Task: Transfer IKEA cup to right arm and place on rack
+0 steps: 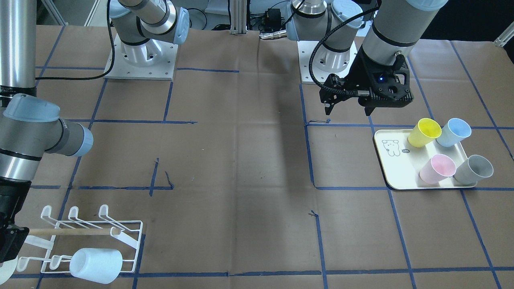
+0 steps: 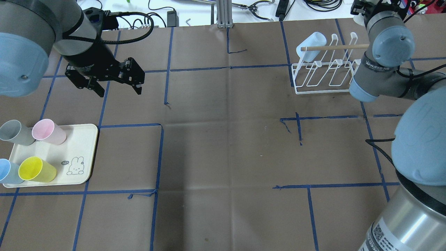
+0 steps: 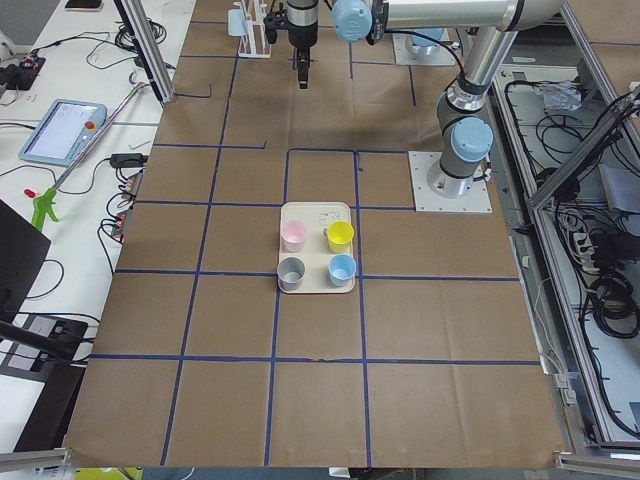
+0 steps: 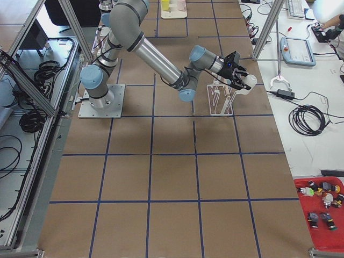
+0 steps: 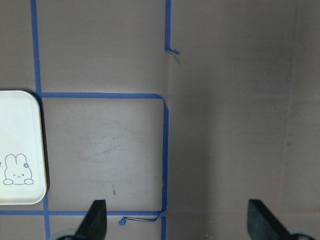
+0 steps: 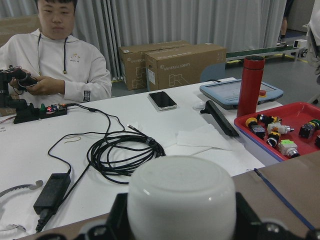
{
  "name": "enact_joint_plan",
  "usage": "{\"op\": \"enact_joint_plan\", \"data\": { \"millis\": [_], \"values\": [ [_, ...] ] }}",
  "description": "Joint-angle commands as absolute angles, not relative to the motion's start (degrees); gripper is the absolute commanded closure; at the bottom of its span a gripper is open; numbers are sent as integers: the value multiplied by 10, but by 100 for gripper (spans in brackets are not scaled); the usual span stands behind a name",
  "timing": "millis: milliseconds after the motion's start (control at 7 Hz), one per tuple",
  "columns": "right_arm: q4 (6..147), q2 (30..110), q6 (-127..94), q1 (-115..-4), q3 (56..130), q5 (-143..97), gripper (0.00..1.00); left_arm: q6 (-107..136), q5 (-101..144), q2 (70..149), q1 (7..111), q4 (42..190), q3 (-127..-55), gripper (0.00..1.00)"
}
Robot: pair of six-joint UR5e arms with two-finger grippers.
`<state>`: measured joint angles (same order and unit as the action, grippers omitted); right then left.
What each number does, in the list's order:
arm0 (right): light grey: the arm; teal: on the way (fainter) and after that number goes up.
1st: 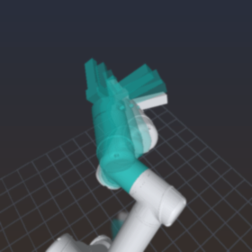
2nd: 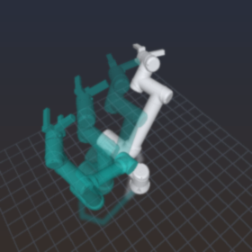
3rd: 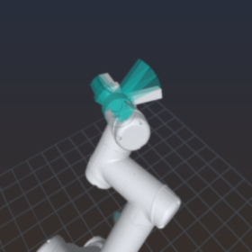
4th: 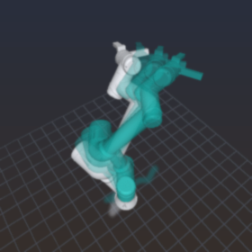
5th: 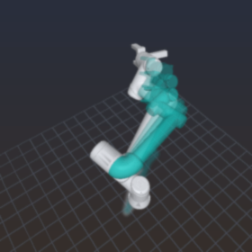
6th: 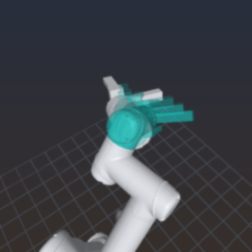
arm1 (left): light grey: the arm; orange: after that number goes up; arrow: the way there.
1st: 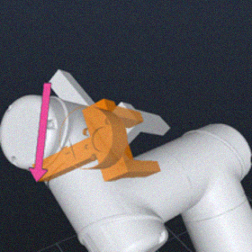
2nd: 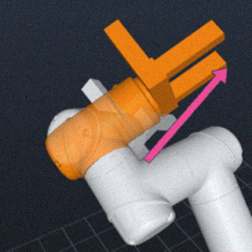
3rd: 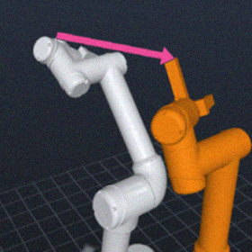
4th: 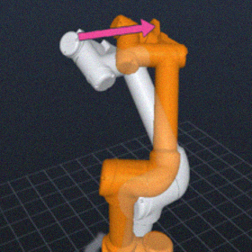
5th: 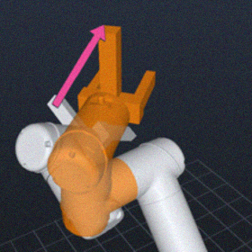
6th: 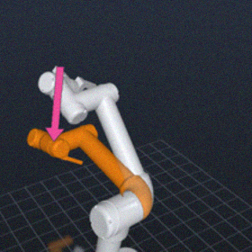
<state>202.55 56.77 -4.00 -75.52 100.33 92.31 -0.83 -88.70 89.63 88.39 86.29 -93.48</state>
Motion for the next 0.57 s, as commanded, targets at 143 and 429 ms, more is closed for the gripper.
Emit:
{"op": "enact_joint_plan", "data": {
  "millis": [143, 429],
  "values": [
    [2027, 566, -40, -756, 1039, 925, 83, -11, -888, 896, 883, 852, -936, 0],
    [2027, 564, -39, -757, 1042, 924, 72, -18, -889, 896, 882, 852, -936, 0]
  ]
}}
